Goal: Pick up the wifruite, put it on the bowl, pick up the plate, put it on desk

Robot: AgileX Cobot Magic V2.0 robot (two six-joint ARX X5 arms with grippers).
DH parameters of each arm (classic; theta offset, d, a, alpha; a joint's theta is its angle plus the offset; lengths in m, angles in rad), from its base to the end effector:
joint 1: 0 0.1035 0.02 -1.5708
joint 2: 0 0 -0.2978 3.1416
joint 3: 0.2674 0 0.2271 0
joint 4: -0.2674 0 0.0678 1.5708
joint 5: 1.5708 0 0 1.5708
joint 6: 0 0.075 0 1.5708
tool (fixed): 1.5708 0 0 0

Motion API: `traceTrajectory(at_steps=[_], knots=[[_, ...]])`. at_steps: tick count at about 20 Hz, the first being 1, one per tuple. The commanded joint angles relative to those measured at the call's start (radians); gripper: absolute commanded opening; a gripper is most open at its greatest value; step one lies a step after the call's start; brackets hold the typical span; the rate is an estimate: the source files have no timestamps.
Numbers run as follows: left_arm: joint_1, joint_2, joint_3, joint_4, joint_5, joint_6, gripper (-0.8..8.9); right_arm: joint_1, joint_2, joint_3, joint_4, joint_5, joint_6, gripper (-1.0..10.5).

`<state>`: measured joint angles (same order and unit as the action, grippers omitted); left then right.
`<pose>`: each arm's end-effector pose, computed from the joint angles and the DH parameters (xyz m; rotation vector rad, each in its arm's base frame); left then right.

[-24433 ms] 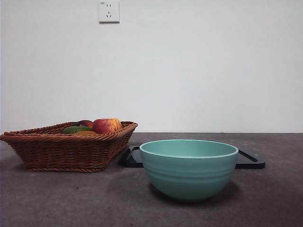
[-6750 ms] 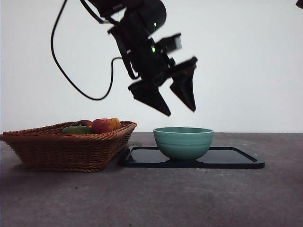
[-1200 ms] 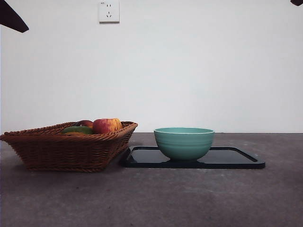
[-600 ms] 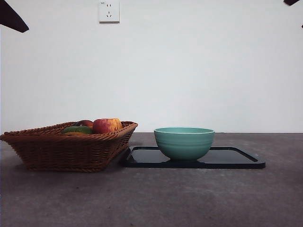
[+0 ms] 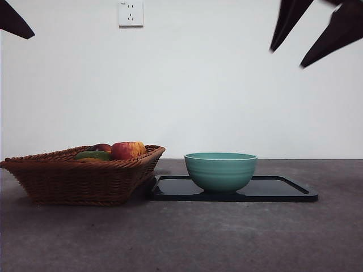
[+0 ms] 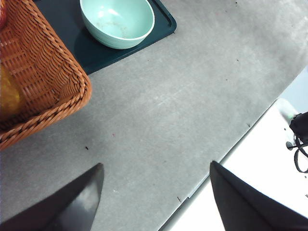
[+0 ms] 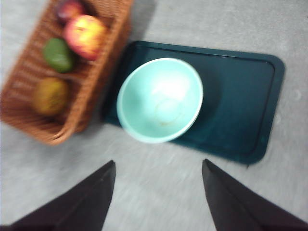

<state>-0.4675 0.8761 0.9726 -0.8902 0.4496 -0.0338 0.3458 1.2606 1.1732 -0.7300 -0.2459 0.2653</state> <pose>0.1072 -0.0906 0.3166 -0.0223 0.8355 -0.8531 0.2278 0.1015 0.3252 0.2015 0.8960 0.4444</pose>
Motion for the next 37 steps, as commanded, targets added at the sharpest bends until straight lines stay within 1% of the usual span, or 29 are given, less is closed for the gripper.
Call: traceTrajectory(at_steps=[1, 8, 16, 19, 23, 26, 29, 37], knots=[[-0.005, 0.006, 0.016, 0.006, 0.007, 0.019, 3.40, 0.002, 0.119, 0.058, 0.042, 0.019, -0.037, 2.9], [-0.005, 0.006, 0.016, 0.003, 0.007, 0.019, 3.40, 0.003, 0.367, 0.084, 0.176, 0.019, -0.038, 2.9], [-0.005, 0.006, 0.016, -0.009, 0.007, 0.019, 3.40, 0.004, 0.530, 0.084, 0.289, 0.022, -0.038, 2.8], [-0.005, 0.006, 0.016, -0.008, 0.007, 0.020, 3.40, 0.005, 0.552, 0.084, 0.300, 0.064, -0.042, 2.4], [-0.005, 0.006, 0.016, -0.008, 0.007, 0.019, 3.40, 0.005, 0.561, 0.084, 0.316, 0.064, -0.058, 1.2], [-0.005, 0.006, 0.016, -0.008, 0.007, 0.019, 3.40, 0.005, 0.563, 0.084, 0.319, 0.064, -0.063, 0.8], [-0.005, 0.006, 0.016, -0.008, 0.007, 0.019, 3.40, 0.005, 0.563, 0.084, 0.318, 0.064, -0.068, 0.1], [-0.005, 0.006, 0.016, -0.009, 0.007, 0.019, 3.40, 0.006, 0.533, 0.085, 0.338, 0.064, -0.068, 0.1]])
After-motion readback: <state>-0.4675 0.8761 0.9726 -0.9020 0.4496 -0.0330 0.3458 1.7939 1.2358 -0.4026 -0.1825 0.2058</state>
